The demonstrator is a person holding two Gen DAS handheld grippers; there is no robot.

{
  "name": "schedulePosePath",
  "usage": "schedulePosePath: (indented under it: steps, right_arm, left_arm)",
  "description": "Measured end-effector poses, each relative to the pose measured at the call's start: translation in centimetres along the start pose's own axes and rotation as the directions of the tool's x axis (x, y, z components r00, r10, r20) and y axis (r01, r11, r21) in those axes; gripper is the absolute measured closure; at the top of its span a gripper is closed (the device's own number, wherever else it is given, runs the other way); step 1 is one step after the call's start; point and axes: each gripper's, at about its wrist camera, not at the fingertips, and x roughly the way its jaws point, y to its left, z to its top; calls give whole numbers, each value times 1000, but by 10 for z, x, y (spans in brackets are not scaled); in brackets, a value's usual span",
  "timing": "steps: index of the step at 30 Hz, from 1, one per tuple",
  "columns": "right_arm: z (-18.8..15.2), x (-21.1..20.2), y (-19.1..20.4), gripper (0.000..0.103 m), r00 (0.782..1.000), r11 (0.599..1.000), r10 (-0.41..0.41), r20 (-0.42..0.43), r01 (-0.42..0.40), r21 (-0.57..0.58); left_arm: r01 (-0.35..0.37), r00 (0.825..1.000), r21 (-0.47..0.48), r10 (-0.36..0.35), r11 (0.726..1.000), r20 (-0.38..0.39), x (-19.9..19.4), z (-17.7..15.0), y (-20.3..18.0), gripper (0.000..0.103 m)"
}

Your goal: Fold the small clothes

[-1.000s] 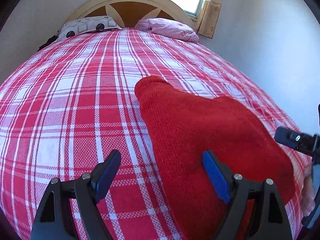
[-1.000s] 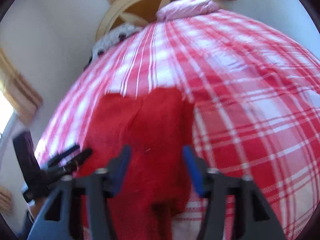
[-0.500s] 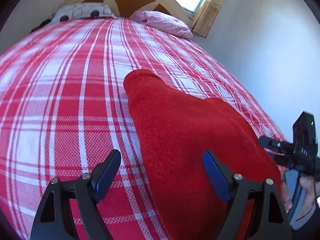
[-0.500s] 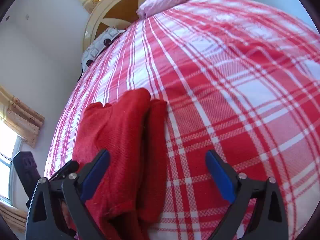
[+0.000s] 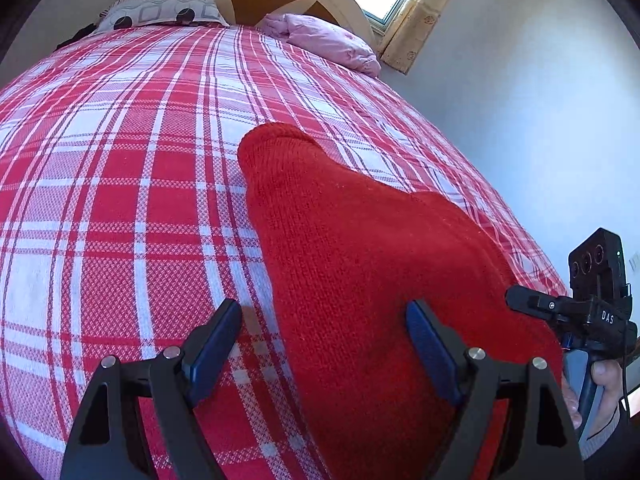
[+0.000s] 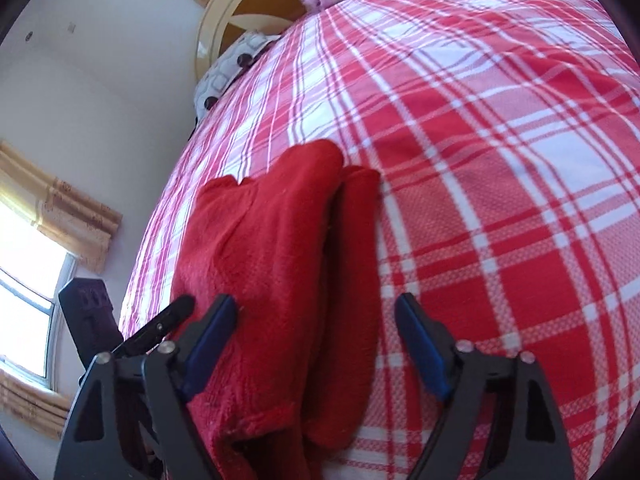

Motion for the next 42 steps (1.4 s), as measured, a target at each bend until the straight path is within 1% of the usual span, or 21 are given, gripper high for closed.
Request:
schedulePosePath:
  steps: [3, 8, 9, 11, 12, 13, 14, 15, 17, 19, 22, 25, 28, 34, 38, 42]
  right_arm:
    - [0, 5, 1, 25, 1000, 1000, 18, -3, -18, 2]
    - [2, 15, 5, 26, 1000, 1000, 12, -14, -12, -5]
    - [1, 16, 5, 29, 1000, 1000, 9, -15, -9, -6]
    - [1, 16, 6, 41, 1000, 1000, 5, -13, -5, -10]
    - [0, 14, 6, 50, 1000, 1000, 14, -12, -14, -11]
    - [-1, 14, 6, 55, 999, 999, 32, -13, -32, -8]
    - [-3, 14, 10, 56, 999, 999, 38, -9, -38, -11]
    - [-4, 14, 14, 58, 1000, 999, 28, 3, -28, -27]
    - [-8, 11, 26, 60, 1000, 997, -4, 28, 6, -71]
    - [-13, 8, 37, 61, 998, 994, -29, 53, 34, -101]
    - [-19, 1, 47, 62, 995, 992, -42, 94, 53, -115]
    - [-24, -9, 51, 62, 991, 993, -26, 128, 41, -113]
    - [-30, -19, 64, 63, 988, 991, -7, 157, 28, -128]
    - [-43, -35, 102, 63, 979, 987, 62, 196, -31, -161]
    - [-56, -45, 131, 63, 973, 978, 122, 197, -83, -193]
    - [-75, -47, 161, 63, 969, 963, 163, 183, -116, -243]
  left_arm:
    - [-4, 1000, 15, 5, 1000, -13, 4, 2, -1, 15]
    - [-5, 1000, 34, 6, 999, -19, 8, 5, -2, 13]
    - [-2, 1000, 37, 3, 999, -19, 9, 5, -2, 13]
    - [2, 1000, 37, -1, 999, -19, 10, 6, -1, 13]
    - [2, 1000, 40, -1, 999, -18, 9, 6, -2, 13]
    - [-1, 1000, 43, 1, 999, -16, 9, 6, -2, 18]
    - [5, 1000, 48, -5, 999, -14, 8, 6, -3, 26]
    - [36, 999, 56, -35, 998, -15, 6, 5, -6, 44]
    - [11, 1000, 87, -12, 996, 8, 1, 3, -12, 52]
    - [-11, 1000, 104, 9, 995, 28, -5, 2, -16, 64]
    - [-8, 999, 74, 5, 997, 43, -16, 2, -15, 70]
    - [-7, 996, 81, 1, 997, 84, -37, -1, -20, 71]
    - [-12, 992, 83, 2, 996, 123, -60, -5, -25, 72]
    - [-33, 979, 85, 16, 996, 202, -113, -11, -27, 72]
    - [-102, 967, 102, 75, 990, 243, -141, -19, -25, 72]
    - [-169, 951, 84, 140, 982, 274, -173, -33, -18, 72]
